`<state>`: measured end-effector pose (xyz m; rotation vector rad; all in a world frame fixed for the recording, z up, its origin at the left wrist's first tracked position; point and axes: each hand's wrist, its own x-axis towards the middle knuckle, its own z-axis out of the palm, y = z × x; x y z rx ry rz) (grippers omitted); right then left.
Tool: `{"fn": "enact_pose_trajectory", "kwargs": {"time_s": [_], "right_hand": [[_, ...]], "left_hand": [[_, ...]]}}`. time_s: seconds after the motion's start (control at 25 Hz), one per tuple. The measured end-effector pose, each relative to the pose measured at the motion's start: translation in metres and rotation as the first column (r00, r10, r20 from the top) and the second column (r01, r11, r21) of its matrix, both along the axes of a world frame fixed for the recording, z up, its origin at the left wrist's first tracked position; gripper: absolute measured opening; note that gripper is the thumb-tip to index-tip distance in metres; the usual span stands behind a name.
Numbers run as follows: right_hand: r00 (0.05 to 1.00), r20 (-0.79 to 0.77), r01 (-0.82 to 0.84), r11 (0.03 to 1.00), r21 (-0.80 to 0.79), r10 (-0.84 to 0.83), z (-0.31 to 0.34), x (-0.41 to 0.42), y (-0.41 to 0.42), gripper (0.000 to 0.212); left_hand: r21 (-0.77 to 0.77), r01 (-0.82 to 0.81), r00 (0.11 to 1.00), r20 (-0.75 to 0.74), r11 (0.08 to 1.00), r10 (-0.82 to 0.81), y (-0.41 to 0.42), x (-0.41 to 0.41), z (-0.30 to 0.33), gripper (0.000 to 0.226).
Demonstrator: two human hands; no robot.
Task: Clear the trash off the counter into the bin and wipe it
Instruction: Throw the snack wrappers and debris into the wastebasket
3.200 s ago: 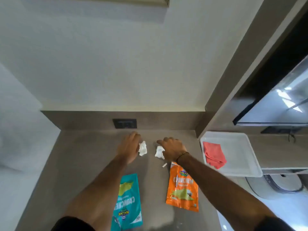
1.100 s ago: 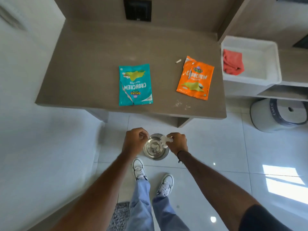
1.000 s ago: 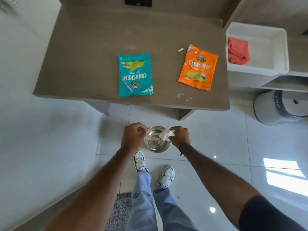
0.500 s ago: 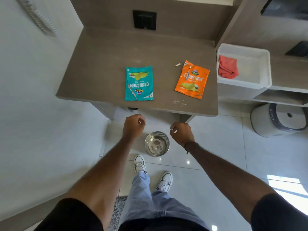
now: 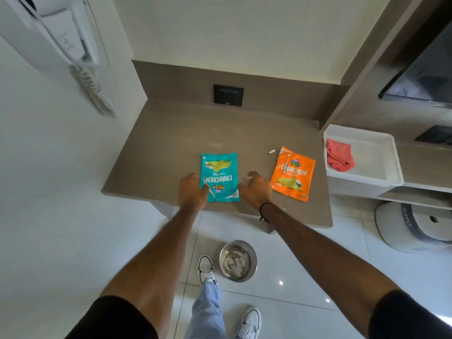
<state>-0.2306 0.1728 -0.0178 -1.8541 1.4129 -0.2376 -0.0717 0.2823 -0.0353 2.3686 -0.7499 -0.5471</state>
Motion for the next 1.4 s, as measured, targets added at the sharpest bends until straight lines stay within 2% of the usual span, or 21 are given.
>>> {"fn": "enact_pose_trajectory", "kwargs": {"time_s": [0.08,0.16,0.24,0.28,0.36,0.44,0.48,0.64,0.76,0.88,1.08,1.16,1.24,1.28,1.4], "right_hand": [[0.995,-0.076,0.08,0.984,0.156,-0.069,-0.008,0.029,-0.017,0.051],[0.989,-0.136,0.092,0.964,0.25,-0.059,-0.019,0.051,-0.029,0.048],[0.984,-0.1,0.172,0.916,0.362,-0.145,-0.029,0.068,-0.035,0.047],[0.975,-0.038,0.213,0.868,0.449,-0.22,-0.034,0.074,-0.037,0.046],[0.942,0.071,0.22,0.763,0.608,-0.328,-0.036,0.081,-0.039,0.038],[0.941,0.101,0.192,0.755,0.627,-0.323,-0.029,0.077,-0.047,0.03],[0.943,0.097,0.195,0.766,0.613,-0.318,-0.022,0.07,-0.054,0.028],[0.94,0.09,0.211,0.772,0.6,-0.328,0.007,0.015,-0.091,0.02],[0.955,0.018,0.246,0.825,0.509,-0.296,0.016,-0.038,-0.122,0.03],[0.951,0.021,0.261,0.832,0.489,-0.31,0.014,-0.084,-0.149,0.031],[0.954,-0.08,0.292,0.831,0.474,-0.289,-0.009,-0.126,-0.187,0.033],[0.96,-0.144,0.278,0.864,0.419,-0.239,-0.022,-0.133,-0.199,0.034],[0.966,-0.226,0.2,0.916,0.349,-0.125,-0.033,-0.138,-0.207,0.037],[0.966,-0.243,0.17,0.928,0.333,-0.09,-0.037,-0.14,-0.208,0.038],[0.981,-0.183,0.134,0.919,0.371,-0.069,-0.045,-0.145,-0.21,0.042]], "left_hand": [[0.084,-0.026,0.994,-0.099,0.996,0.034,-0.018,0.018,-0.007,0.048],[0.089,-0.028,0.98,-0.196,0.996,0.045,-0.034,0.028,-0.017,0.051],[0.067,-0.075,0.952,-0.291,0.995,0.092,-0.048,0.036,-0.024,0.047],[0.039,-0.119,0.919,-0.373,0.992,0.125,-0.053,0.04,-0.027,0.044],[-0.039,-0.174,0.793,-0.597,0.984,0.117,-0.062,0.048,-0.032,0.029],[-0.097,-0.154,0.648,-0.761,0.983,0.027,-0.073,0.053,-0.026,0.023],[-0.113,-0.124,0.622,-0.783,0.986,-0.012,-0.081,0.053,-0.022,0.026],[-0.128,0.058,0.641,-0.755,0.99,-0.135,-0.132,0.02,-0.001,0.017],[-0.139,0.195,0.679,-0.695,0.971,-0.237,-0.171,-0.027,0.005,0.023],[-0.148,0.272,0.742,-0.597,0.951,-0.306,-0.201,-0.073,0.007,0.023],[-0.072,0.28,0.833,-0.477,0.957,-0.279,-0.235,-0.123,-0.003,0.025],[0.048,0.267,0.93,-0.276,0.963,-0.244,-0.244,-0.134,-0.011,0.024],[0.196,0.25,0.968,-0.056,0.948,-0.244,-0.25,-0.148,-0.018,0.043],[0.219,0.229,0.973,-0.018,0.948,-0.231,-0.252,-0.156,-0.02,0.053],[0.244,0.14,0.987,-0.106,0.96,-0.117,-0.265,-0.173,-0.019,0.051]]}}
